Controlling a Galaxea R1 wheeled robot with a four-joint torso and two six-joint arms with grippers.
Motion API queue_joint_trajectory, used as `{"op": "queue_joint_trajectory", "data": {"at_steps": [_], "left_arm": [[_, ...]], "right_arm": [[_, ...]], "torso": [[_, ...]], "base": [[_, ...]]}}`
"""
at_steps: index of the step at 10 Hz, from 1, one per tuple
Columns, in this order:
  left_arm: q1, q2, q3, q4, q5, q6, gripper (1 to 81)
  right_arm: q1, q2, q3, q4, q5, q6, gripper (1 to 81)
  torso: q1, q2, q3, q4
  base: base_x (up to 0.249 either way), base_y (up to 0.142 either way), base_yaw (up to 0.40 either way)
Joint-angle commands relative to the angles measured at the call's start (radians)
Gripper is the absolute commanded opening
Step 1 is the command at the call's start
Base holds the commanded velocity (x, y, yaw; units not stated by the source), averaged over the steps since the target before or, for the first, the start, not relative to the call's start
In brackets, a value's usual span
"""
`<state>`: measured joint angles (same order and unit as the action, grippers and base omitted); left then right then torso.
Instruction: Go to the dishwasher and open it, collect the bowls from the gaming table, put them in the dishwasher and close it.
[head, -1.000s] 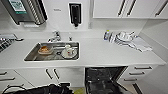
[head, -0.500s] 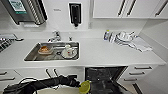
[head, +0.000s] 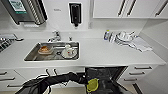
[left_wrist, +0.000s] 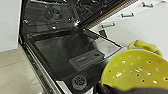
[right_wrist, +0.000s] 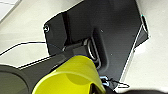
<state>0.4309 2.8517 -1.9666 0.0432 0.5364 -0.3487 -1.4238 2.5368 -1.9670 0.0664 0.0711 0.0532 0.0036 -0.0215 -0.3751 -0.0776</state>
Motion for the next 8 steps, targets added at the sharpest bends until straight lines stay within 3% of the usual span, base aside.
{"op": "queue_joint_trajectory", "data": {"at_steps": [1,5,6,8], "left_arm": [[-0.171,0.074,-0.008,-0.022,0.048,-0.013,1.0],[-0.217,0.094,0.014,-0.034,0.051,-0.038,1.0],[-0.214,0.089,0.015,-0.036,0.051,-0.038,81.1],[-0.183,0.062,0.031,-0.039,0.050,-0.038,81.1]], "right_arm": [[0.013,-0.027,0.014,-0.003,-0.070,-0.003,1.0],[0.016,-0.024,0.014,-0.003,-0.071,-0.003,1.0],[0.021,-0.025,0.016,-0.003,-0.071,-0.001,1.0],[0.022,-0.024,0.018,-0.002,-0.071,0.000,1.0]], "torso": [[0.000,0.000,0.000,0.000],[0.000,0.000,0.000,0.000],[0.000,0.000,0.000,0.000],[0.000,0.000,0.000,0.000]], "base": [[0.000,0.000,0.000],[0.000,0.000,0.000],[0.000,0.000,0.000],[0.000,0.000,0.000]]}}
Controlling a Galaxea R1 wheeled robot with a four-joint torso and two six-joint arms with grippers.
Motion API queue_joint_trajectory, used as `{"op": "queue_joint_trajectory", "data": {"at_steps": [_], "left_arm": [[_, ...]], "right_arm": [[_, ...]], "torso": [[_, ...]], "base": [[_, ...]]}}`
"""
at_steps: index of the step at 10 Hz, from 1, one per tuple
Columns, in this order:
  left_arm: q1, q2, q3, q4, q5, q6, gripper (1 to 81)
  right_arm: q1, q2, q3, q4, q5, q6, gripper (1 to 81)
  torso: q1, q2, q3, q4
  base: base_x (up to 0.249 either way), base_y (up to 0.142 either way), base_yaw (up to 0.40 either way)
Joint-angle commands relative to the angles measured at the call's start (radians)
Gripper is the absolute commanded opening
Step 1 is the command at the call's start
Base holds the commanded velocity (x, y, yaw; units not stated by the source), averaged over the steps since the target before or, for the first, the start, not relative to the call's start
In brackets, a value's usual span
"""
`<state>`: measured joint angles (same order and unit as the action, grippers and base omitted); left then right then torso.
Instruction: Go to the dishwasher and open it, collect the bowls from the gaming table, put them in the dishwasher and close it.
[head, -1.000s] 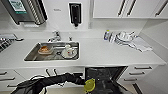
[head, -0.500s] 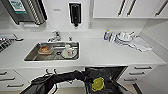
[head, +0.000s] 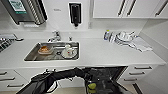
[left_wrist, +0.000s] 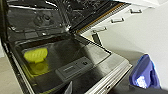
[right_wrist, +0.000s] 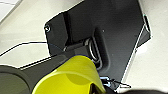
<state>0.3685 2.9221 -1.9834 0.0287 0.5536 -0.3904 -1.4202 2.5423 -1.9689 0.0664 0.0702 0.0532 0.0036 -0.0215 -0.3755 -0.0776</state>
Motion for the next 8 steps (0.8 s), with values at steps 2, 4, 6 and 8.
{"op": "queue_joint_trajectory", "data": {"at_steps": [2,4,6,8], "left_arm": [[-0.044,-0.097,0.108,-0.020,0.032,0.013,81.1],[0.062,-0.270,0.254,0.028,0.028,0.088,81.1],[0.141,-0.428,0.353,0.053,0.026,0.125,81.1],[0.295,-0.559,0.442,0.103,-0.047,0.162,81.1]], "right_arm": [[0.040,-0.037,0.041,-0.002,-0.069,0.007,1.0],[0.081,-0.124,0.182,-0.003,-0.070,0.007,1.0],[0.128,-0.281,0.400,0.000,-0.076,0.007,1.0],[0.171,-0.397,0.515,0.006,-0.047,0.008,1.0]], "torso": [[0.000,0.000,0.000,0.000],[0.000,0.000,0.000,0.000],[0.000,0.000,0.000,0.000],[0.000,0.000,0.000,0.000]], "base": [[0.000,0.000,0.000],[0.000,0.000,0.000],[0.000,0.000,0.000],[0.000,0.000,0.000]]}}
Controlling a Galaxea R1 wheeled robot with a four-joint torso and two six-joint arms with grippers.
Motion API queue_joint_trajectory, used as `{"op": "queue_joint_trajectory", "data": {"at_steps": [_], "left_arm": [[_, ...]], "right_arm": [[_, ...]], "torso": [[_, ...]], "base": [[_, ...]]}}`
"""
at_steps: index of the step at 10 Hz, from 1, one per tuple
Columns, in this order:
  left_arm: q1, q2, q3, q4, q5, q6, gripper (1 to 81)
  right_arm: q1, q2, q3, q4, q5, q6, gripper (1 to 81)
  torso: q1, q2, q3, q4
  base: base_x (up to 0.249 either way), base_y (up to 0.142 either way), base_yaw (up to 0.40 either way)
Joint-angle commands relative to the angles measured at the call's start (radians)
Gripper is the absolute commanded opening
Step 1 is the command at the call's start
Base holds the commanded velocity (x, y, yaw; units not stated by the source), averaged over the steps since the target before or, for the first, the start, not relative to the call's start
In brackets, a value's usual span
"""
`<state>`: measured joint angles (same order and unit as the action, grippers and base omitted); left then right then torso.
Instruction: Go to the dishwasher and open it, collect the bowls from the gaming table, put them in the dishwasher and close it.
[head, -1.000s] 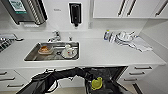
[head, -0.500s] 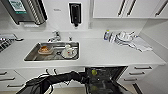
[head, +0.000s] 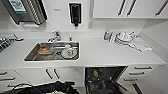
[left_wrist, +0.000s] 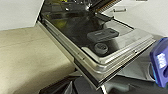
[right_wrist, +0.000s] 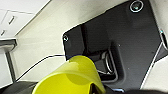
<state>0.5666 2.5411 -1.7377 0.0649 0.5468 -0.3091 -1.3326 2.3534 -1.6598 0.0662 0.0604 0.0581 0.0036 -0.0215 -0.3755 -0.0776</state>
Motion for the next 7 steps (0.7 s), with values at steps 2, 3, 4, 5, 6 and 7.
{"op": "queue_joint_trajectory", "data": {"at_steps": [2,3,4,5,6,7], "left_arm": [[0.305,-0.241,0.182,0.127,-0.180,0.087,81.1],[0.392,-0.243,0.161,0.148,-0.211,0.088,81.1],[0.495,-0.237,0.135,0.173,-0.284,0.094,81.1],[0.592,-0.229,0.099,0.208,-0.361,0.096,81.1],[0.666,-0.225,0.072,0.222,-0.416,0.097,81.1],[0.729,-0.214,0.043,0.230,-0.476,0.097,81.1]], "right_arm": [[0.118,-0.282,0.293,0.007,0.082,0.003,1.0],[0.161,-0.317,0.333,0.011,0.098,0.009,1.0],[0.216,-0.357,0.378,0.030,0.095,0.029,1.0],[0.284,-0.389,0.416,0.064,0.088,0.043,1.0],[0.342,-0.409,0.433,0.104,0.072,0.043,1.0],[0.397,-0.411,0.433,0.141,0.035,0.045,1.0]], "torso": [[0.000,0.000,0.000,0.000],[0.000,0.000,0.000,0.000],[0.000,0.000,0.000,0.000],[0.000,0.000,0.000,0.000],[0.000,0.000,0.000,0.000],[0.000,0.000,0.000,0.000]], "base": [[0.000,0.000,0.000],[0.000,0.000,0.000],[0.000,0.000,0.000],[0.000,0.000,0.000],[0.000,0.000,0.000],[0.000,0.000,0.000]]}}
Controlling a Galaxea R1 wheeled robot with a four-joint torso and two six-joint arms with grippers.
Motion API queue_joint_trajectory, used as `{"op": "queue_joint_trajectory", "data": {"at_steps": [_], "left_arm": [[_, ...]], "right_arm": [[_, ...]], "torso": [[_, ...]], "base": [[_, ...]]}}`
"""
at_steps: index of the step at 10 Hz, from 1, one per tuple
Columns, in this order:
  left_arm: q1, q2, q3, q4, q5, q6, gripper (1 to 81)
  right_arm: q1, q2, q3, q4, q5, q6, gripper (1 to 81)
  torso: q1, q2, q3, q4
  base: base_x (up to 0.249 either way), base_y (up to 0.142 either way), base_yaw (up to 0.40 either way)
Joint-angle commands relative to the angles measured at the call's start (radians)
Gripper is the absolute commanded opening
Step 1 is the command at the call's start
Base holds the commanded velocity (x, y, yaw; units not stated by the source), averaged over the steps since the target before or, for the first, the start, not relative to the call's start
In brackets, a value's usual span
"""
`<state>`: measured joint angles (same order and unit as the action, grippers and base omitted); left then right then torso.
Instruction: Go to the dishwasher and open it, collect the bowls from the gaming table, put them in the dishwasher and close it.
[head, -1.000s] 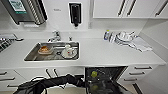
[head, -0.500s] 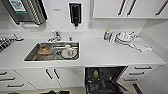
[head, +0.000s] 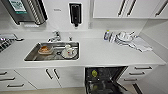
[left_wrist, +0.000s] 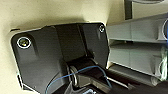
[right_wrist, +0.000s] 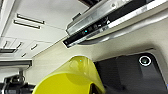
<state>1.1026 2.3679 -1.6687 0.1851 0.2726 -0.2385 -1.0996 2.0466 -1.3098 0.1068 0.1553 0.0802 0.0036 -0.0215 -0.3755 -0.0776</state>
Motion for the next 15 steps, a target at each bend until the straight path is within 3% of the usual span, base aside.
{"op": "queue_joint_trajectory", "data": {"at_steps": [1,3,5,7,15], "left_arm": [[0.246,-0.025,-0.063,0.112,-0.254,0.027,81.1],[0.331,0.025,-0.136,0.114,-0.276,0.028,81.1],[0.414,0.079,-0.197,0.154,-0.309,0.028,81.1],[0.477,0.133,-0.276,0.154,-0.363,0.027,81.1],[0.662,0.443,-0.606,0.157,-0.378,0.028,81.1]], "right_arm": [[0.215,-0.096,0.083,0.114,-0.080,0.023,1.0],[0.292,-0.058,0.050,0.160,-0.091,0.029,1.0],[0.383,0.006,-0.035,0.214,-0.169,0.029,1.0],[0.447,0.077,-0.119,0.257,-0.207,0.029,1.0],[0.612,0.355,-0.548,0.406,-0.369,0.030,1.0]], "torso": [[0.000,0.000,0.000,0.000],[0.000,0.000,0.000,0.000],[0.000,0.000,0.000,0.000],[0.000,0.000,0.000,0.000],[0.000,0.000,0.000,0.000]], "base": [[0.000,0.000,0.000],[0.000,0.000,0.000],[0.000,0.000,0.000],[0.000,0.000,0.000],[0.000,0.000,0.000]]}}
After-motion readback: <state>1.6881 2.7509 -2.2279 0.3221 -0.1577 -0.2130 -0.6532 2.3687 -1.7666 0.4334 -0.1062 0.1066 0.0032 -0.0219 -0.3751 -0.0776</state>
